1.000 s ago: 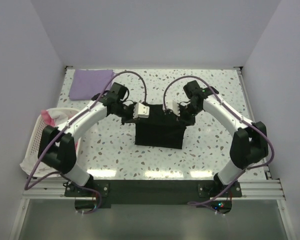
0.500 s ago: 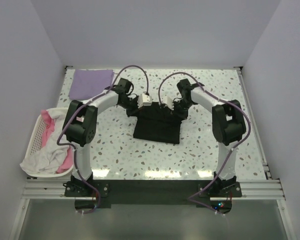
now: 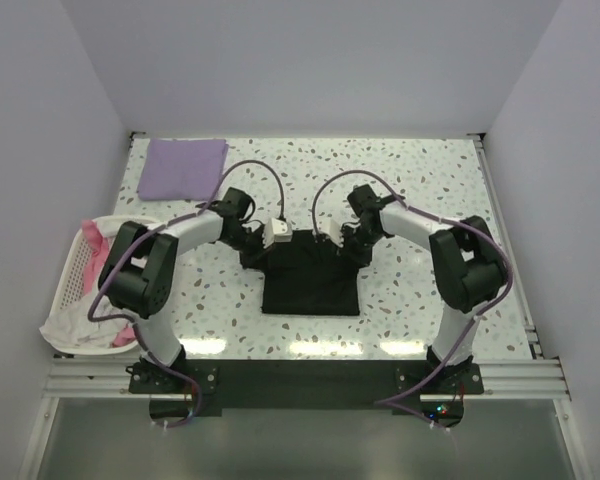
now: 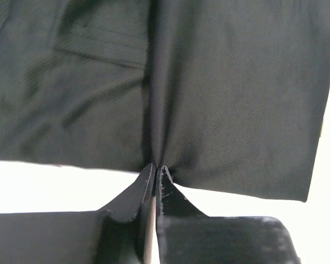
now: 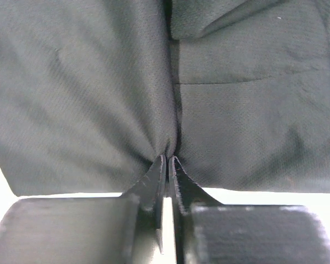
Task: Fold and stack the t-shirts
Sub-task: Fold the tshirt
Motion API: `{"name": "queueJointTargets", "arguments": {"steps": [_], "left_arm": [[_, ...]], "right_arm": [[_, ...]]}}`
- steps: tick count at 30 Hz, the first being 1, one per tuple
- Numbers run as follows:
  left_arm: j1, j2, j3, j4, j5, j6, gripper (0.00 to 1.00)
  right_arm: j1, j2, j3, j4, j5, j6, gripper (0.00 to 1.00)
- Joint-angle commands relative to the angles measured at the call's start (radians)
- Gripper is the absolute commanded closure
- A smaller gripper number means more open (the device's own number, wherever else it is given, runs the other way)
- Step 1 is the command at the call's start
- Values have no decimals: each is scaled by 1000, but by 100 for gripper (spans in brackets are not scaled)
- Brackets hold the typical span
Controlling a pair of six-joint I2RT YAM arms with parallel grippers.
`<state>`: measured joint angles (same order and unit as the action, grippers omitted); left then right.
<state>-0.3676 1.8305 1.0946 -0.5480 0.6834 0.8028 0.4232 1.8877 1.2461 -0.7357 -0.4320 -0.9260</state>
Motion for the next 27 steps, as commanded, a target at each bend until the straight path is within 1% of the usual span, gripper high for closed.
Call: {"name": "queueJointTargets", "arguments": {"steps": [1, 2, 3, 4, 5, 6, 7, 8, 9, 11, 12, 13, 14, 16, 17, 18, 19, 20, 24, 27], "left_arm": [[-8, -143, -73, -68, 47, -14, 93], [-13, -166, -93, -107, 54, -1, 89], [-14, -190, -102, -115, 56, 1, 82], [-14, -244, -116, -119, 50, 1, 74], [-14, -272, -121, -115, 47, 3, 70], [-14, -298, -122, -107, 48, 1, 67], [-17, -336, -121, -101, 51, 4, 59], [-24, -350, -113, -84, 56, 9, 56], [-45, -358, -107, -75, 57, 7, 51], [-80, -359, -90, -37, 51, 9, 50], [-117, -355, -85, -17, 44, 4, 50], [-135, -338, -81, 8, 36, -4, 50], [-151, -329, -69, 46, 24, -16, 50], [-191, -287, -47, 86, 12, -25, 50], [-203, -275, -42, 103, 5, -31, 51], [-227, -245, -41, 120, -2, -39, 51], [-241, -232, -32, 140, -28, -34, 52], [-270, -217, -27, 145, -42, -28, 52], [-301, -156, -29, 184, -80, -27, 53], [-314, -129, -41, 209, -101, -24, 53]], "right_arm": [[17, -93, -83, -54, -77, 104, 93], [17, -110, -76, -82, -102, 125, 88], [17, -125, -67, -141, -163, 168, 78], [19, -157, -45, -165, -190, 190, 72], [17, -170, -34, -183, -212, 214, 67], [17, -180, -24, -185, -226, 286, 61], [12, -196, 1, -174, -228, 329, 59], [8, -194, 13, -163, -235, 361, 55], [-6, -188, 28, -140, -246, 410, 55], [-12, -132, 88, -122, -283, 446, 55], [-11, -102, 114, -113, -290, 482, 58], [-12, -72, 174, -110, -306, 509, 59], [-11, 4, 206, -110, -329, 533, 64], [-12, 71, 284, -91, -350, 619, 69], [-9, 109, 292, -61, -365, 650, 73], [-8, 123, 285, 23, -367, 721, 74], [-5, 132, 283, 56, -373, 743, 76], [5, 154, 285, 74, -385, 769, 76], [15, 192, 315, 105, -415, 794, 77], [23, 240, 343, 88, -387, 782, 76]]}}
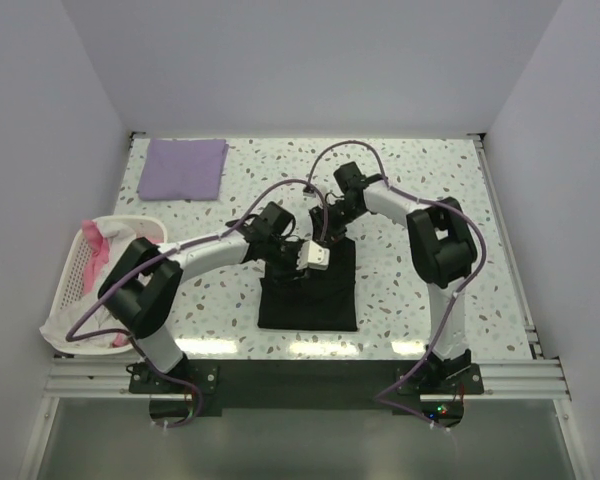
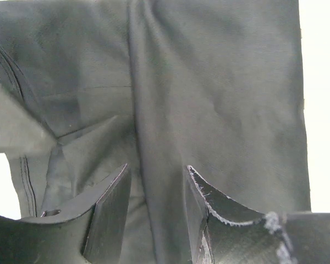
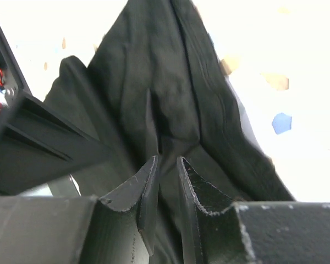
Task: Fold and stack the t-shirts
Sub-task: Fold the tshirt
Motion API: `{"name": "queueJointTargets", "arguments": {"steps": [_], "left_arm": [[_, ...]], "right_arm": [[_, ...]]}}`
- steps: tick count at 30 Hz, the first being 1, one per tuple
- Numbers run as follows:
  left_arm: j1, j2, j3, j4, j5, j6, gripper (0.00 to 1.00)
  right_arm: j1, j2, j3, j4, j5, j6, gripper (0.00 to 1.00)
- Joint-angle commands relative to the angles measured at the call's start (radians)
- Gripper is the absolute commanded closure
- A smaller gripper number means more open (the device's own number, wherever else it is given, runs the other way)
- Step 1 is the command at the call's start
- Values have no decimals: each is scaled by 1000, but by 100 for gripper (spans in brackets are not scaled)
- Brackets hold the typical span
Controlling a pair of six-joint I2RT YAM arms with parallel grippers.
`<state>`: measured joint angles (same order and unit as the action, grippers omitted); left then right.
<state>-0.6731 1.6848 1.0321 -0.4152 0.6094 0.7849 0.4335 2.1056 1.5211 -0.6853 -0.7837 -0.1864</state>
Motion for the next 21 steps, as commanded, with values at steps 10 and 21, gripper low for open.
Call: {"name": "queueJointTargets", "arguments": {"steps": [10, 21], "left_arm": [[-33, 110, 51, 79, -31, -9, 55], [-34, 95, 79, 29, 1, -3, 90]], "right_arm": [[14, 149, 111, 4, 32, -42, 75], [14, 182, 91, -10, 54, -81, 76]]}}
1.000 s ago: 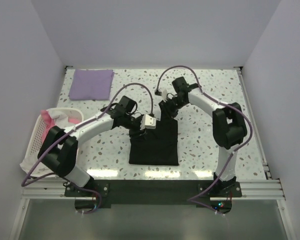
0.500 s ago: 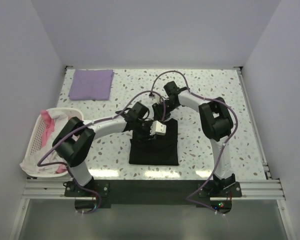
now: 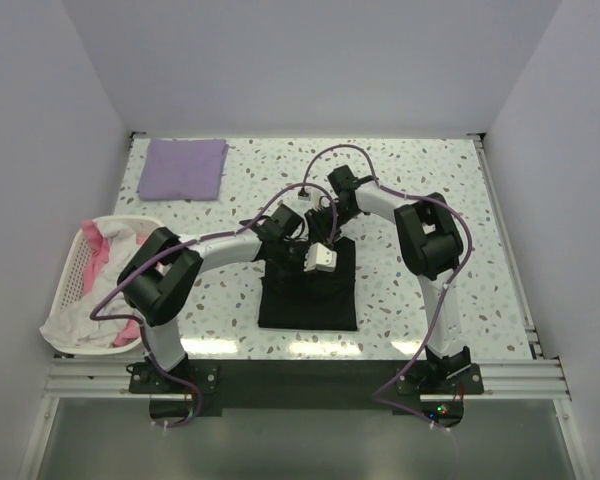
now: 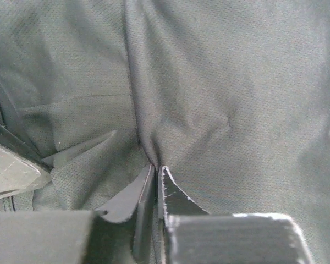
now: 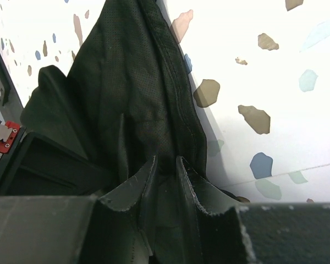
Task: Fold and stack the t-shirts
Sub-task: Fold the tshirt
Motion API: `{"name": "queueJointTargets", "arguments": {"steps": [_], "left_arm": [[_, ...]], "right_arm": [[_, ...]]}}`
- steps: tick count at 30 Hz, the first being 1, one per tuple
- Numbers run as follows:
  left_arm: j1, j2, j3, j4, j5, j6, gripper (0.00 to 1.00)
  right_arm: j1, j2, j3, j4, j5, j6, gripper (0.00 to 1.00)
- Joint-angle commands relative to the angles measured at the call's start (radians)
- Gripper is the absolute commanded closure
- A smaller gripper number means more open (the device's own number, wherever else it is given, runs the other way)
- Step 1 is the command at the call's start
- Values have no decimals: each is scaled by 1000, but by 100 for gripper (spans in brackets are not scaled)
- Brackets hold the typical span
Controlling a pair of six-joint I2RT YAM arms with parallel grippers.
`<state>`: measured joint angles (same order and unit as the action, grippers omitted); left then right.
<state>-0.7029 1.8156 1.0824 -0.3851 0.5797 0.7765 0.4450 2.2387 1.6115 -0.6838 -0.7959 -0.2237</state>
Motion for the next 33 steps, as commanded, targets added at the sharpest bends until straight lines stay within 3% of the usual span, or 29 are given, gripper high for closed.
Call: {"name": "queueJointTargets", "arguments": {"steps": [1, 4, 14, 22, 27, 33], "left_arm": [[-6, -48, 27, -1, 35, 6, 92], [-7, -75, 40, -29, 37, 13, 100], [-6, -95, 88, -20, -37, 84, 100], [37, -33, 109, 112, -161, 106, 100], [46, -29, 59, 224, -172, 127, 100], [20, -15, -2, 232, -141, 142, 100]], "right_arm": [[3, 50, 1, -11, 66, -42, 76], [3, 53, 7, -17, 64, -43, 76], [1, 67, 7, -45, 49, -49, 76], [3, 70, 5, -48, 40, -49, 76], [1, 75, 2, -48, 31, -49, 76], [6, 75, -4, -43, 30, -43, 76]]}}
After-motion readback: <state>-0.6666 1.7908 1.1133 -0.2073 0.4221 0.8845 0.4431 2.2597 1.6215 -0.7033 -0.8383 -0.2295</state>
